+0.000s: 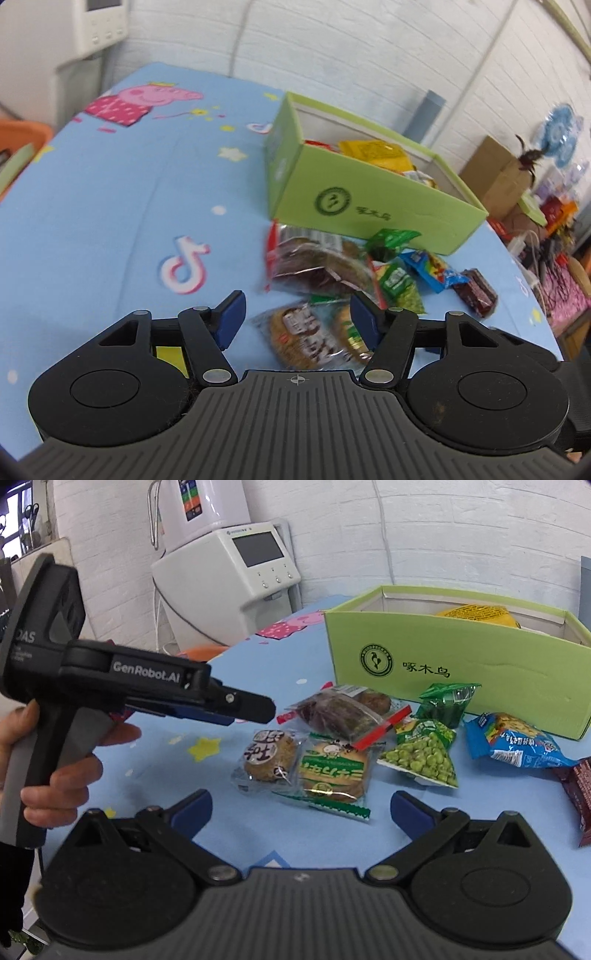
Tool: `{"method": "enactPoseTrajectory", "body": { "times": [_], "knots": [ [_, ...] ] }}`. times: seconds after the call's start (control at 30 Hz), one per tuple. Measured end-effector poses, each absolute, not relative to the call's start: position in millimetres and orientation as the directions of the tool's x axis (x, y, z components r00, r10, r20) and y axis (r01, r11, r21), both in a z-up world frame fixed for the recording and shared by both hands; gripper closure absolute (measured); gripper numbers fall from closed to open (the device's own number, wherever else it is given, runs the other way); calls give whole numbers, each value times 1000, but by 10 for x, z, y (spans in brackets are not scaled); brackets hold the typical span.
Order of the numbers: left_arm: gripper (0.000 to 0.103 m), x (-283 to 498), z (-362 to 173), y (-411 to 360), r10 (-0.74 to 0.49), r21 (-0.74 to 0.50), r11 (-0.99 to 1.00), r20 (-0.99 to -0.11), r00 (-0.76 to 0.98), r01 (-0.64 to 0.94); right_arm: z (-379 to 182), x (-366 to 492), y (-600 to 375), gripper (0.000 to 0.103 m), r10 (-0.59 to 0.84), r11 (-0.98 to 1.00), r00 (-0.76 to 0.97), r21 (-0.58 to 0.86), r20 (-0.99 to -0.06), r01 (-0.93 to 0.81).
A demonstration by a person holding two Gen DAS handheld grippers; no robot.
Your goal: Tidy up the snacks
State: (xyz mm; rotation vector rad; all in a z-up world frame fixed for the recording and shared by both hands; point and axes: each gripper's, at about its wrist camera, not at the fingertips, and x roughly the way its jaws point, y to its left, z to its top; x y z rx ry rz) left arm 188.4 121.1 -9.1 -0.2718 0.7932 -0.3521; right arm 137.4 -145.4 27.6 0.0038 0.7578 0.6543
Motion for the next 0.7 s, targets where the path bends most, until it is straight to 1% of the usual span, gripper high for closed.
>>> {"method": "enactPoseTrajectory", "body": {
  "times": [0.1,0.17,0.23,0.3,0.37,0.43,0.53,0.7],
  "knots": [
    [59,2038,-80,1050,-500,-400,865,-650,572,302,232,1432,-1417,1,563,794,517,248,-645,-555],
    [59,2125,-88,951,-527,-406,850,-659,536,337,208,1470,-1387,1,561,792,510,243,-652,-560],
    [61,2218,-121,851,-510,-388,859,-693,510,333,193,1536,-1355,1,565,787,502,245,-655,-567],
    [67,2285,-164,772,-499,-372,864,-713,491,338,165,1620,-1304,1,571,776,481,246,-665,-581],
    [70,2292,-194,710,-503,-377,862,-722,475,340,147,1665,-1261,1,585,759,458,253,-669,-600],
    [70,2254,-186,666,-517,-386,853,-719,464,353,155,1662,-1253,1,592,749,447,253,-670,-612],
    [70,2149,-172,609,-551,-421,832,-711,438,362,172,1587,-1356,1,619,735,429,295,-658,-610],
    [69,1840,-208,356,-596,-454,798,-690,410,397,209,1292,-1684,1,621,751,453,321,-640,-577]
  ]
}}
